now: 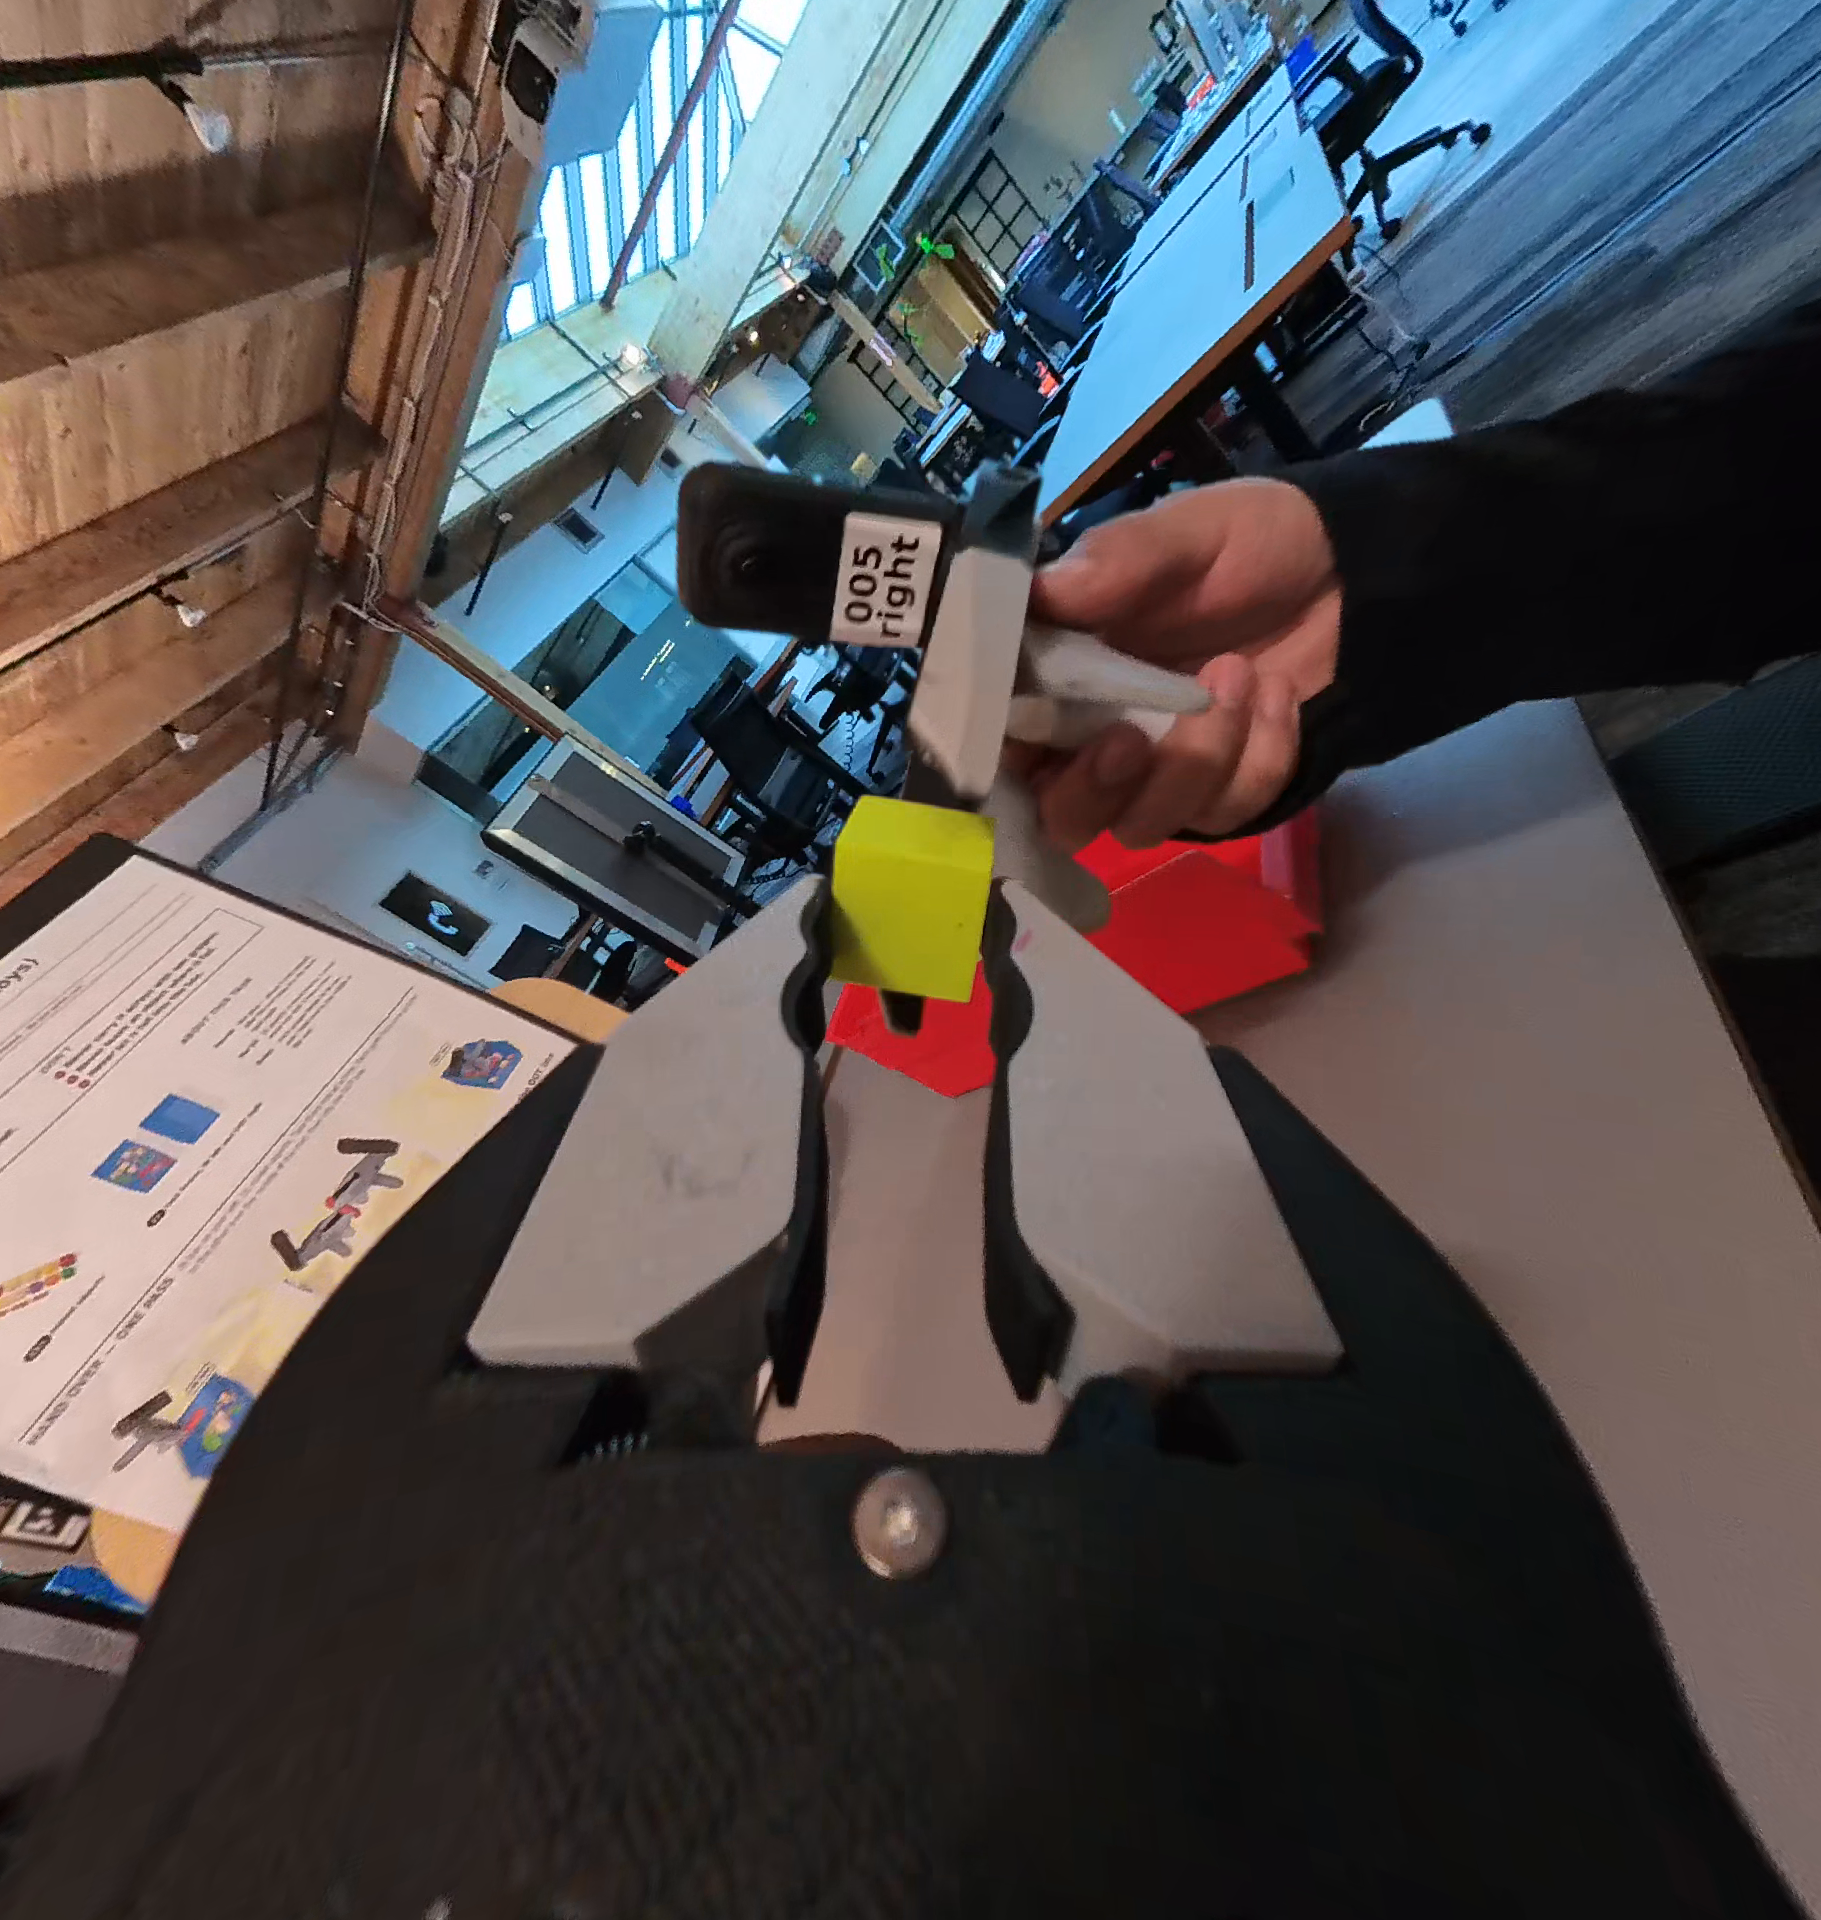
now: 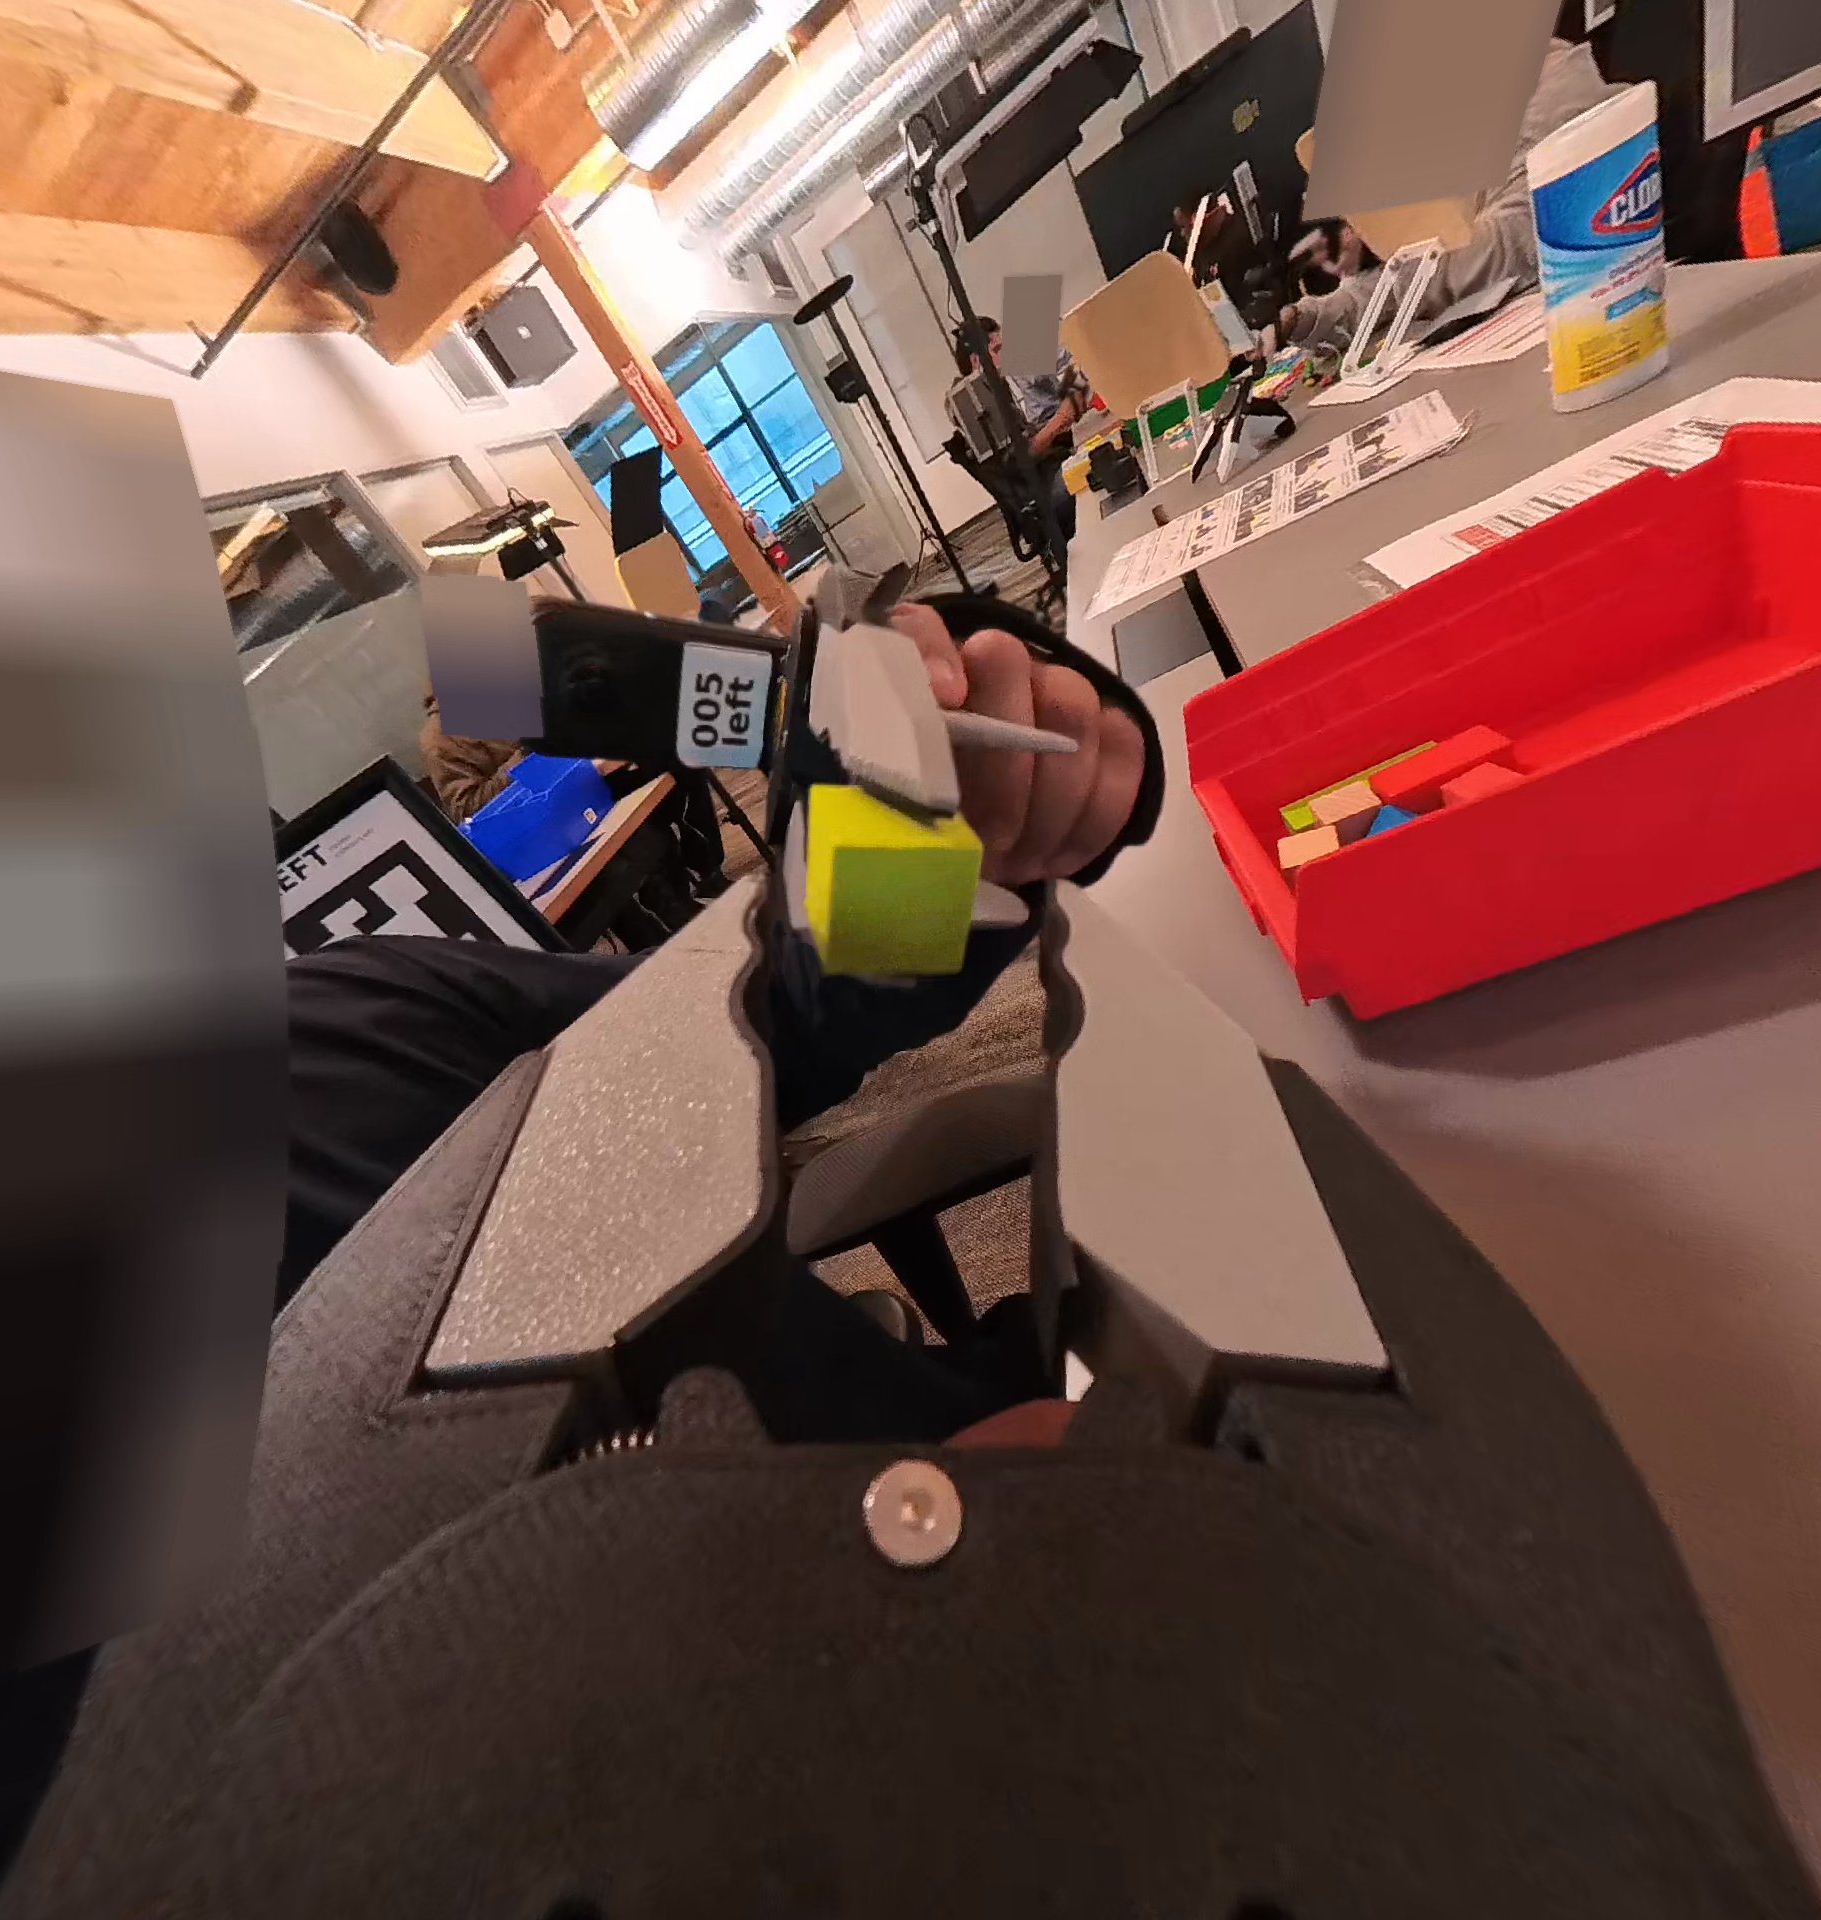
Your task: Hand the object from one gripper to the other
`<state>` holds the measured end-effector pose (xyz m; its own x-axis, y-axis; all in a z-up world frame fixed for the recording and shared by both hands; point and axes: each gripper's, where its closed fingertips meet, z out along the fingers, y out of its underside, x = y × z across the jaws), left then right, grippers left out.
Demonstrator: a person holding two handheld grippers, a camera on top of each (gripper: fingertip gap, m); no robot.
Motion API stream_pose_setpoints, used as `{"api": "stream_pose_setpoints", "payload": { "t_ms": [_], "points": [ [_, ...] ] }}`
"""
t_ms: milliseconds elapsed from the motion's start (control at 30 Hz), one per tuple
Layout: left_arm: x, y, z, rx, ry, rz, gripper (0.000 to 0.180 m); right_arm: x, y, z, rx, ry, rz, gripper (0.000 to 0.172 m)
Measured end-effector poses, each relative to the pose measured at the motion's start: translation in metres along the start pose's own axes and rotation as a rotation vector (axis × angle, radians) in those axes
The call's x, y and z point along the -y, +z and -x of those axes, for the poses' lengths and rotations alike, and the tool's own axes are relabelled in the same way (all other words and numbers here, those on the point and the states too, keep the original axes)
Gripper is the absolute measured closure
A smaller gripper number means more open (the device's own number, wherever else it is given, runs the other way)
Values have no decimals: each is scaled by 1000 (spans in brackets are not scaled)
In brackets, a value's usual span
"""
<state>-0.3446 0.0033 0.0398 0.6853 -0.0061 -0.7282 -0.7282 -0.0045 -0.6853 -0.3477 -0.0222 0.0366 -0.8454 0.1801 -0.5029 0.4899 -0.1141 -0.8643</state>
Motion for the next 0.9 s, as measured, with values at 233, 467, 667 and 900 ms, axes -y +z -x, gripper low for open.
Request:
{"api": "stream_pose_setpoints", "payload": {
  "t_ms": [233,467,667,900],
  "points": [
    [-21,7,3,40,-152,48,154,2,0,-16,2,56,-22,145],
    [-82,-12,-8,91,-413,297,147,45,-154,-123,-756,-128,-35,145],
    [-154,-46,-24,129,-613,596,147,-17,-272,-237,-1264,35,311,145],
    [-181,-73,-11,253,-837,648,144,-85,-273,-300,-1319,187,617,144]
  ]
}}
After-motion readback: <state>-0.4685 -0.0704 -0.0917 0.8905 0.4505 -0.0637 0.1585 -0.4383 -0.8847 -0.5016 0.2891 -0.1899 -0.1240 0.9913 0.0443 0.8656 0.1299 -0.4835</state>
